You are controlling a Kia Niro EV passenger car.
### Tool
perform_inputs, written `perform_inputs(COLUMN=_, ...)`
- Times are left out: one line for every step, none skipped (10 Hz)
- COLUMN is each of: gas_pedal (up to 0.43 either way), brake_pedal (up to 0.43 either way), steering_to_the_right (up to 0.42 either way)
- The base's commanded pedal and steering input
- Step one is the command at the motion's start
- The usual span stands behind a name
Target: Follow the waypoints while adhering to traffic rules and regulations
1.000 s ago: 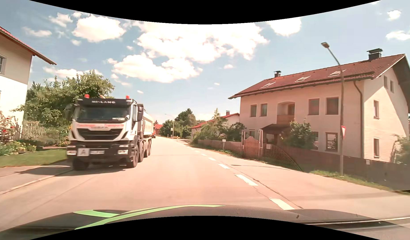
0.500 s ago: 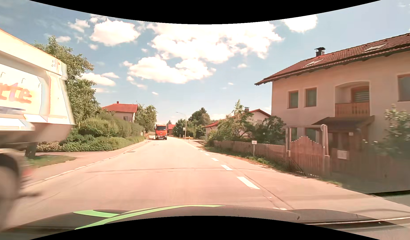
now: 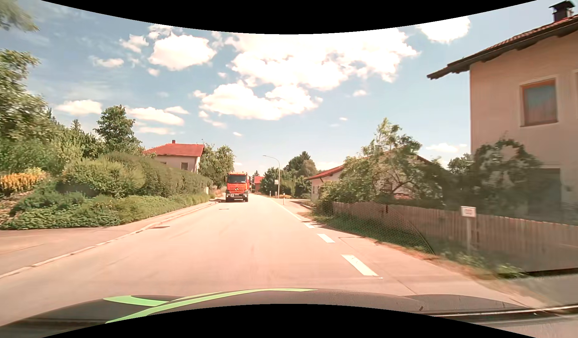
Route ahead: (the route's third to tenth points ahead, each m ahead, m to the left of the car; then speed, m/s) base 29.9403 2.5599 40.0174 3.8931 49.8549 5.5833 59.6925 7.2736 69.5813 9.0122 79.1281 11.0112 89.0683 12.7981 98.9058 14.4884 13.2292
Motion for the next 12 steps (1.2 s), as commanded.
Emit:
perform_inputs(gas_pedal=0.079, brake_pedal=0.0, steering_to_the_right=-0.038)
perform_inputs(gas_pedal=0.047, brake_pedal=0.0, steering_to_the_right=-0.034)
perform_inputs(gas_pedal=0.039, brake_pedal=0.0, steering_to_the_right=-0.028)
perform_inputs(gas_pedal=0.039, brake_pedal=0.0, steering_to_the_right=-0.021)
perform_inputs(gas_pedal=0.039, brake_pedal=0.0, steering_to_the_right=-0.017)
perform_inputs(gas_pedal=0.039, brake_pedal=0.0, steering_to_the_right=-0.017)
perform_inputs(gas_pedal=0.039, brake_pedal=0.0, steering_to_the_right=-0.017)
perform_inputs(gas_pedal=0.039, brake_pedal=0.0, steering_to_the_right=-0.017)
perform_inputs(gas_pedal=0.039, brake_pedal=0.0, steering_to_the_right=-0.019)
perform_inputs(gas_pedal=0.039, brake_pedal=0.0, steering_to_the_right=-0.019)
perform_inputs(gas_pedal=0.047, brake_pedal=0.0, steering_to_the_right=-0.021)
perform_inputs(gas_pedal=0.047, brake_pedal=0.0, steering_to_the_right=-0.024)
